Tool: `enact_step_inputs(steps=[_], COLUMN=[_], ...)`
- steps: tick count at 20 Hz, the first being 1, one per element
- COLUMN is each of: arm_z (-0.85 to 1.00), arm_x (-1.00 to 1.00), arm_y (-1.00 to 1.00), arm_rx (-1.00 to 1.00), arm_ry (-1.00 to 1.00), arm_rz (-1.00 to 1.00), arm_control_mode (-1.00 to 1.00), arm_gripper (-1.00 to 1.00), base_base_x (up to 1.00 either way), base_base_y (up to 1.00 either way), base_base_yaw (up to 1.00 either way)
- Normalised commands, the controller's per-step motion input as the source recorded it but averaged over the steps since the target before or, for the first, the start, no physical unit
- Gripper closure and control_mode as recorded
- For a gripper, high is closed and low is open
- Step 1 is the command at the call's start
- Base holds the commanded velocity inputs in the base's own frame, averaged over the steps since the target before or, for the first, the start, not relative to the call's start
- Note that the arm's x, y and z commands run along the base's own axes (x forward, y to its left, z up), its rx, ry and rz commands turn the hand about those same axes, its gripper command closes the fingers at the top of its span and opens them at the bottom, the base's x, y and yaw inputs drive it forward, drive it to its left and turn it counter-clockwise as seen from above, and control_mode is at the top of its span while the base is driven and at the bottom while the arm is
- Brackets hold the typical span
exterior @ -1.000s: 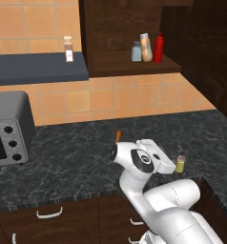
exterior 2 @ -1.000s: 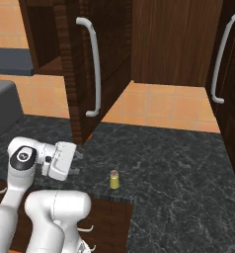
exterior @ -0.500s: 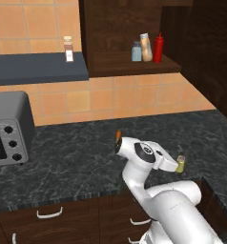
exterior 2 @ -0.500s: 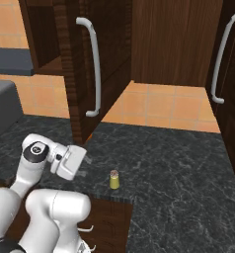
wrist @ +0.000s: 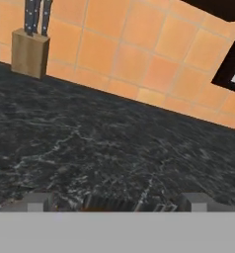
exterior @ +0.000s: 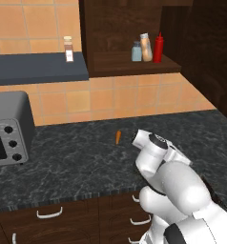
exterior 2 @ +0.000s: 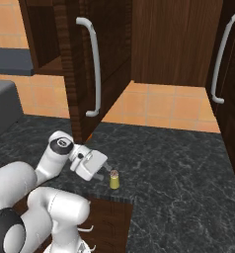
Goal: Put the shaker and condiment bottle from the counter next to their counterparts in the cabinet.
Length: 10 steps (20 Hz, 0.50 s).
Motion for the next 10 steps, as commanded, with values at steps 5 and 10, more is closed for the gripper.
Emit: enact_step_inputs(steps=[5, 10], arm_z=[-0.15, -0.05], arm_x=[-0.39, -0.11], arm_y=[-0.05, 0.0], arm_rx=[0.0, -0.02], arm_ry=[-0.1, -0.24], arm_rz=[-0.01, 0.0], arm_control_mode=[-1.0, -1.0], arm_gripper=[-1.0, -1.0], base_base_x=[0.0, 0.0], base_base_y=[0.0, 0.0], base_base_yaw=[0.0, 0.0])
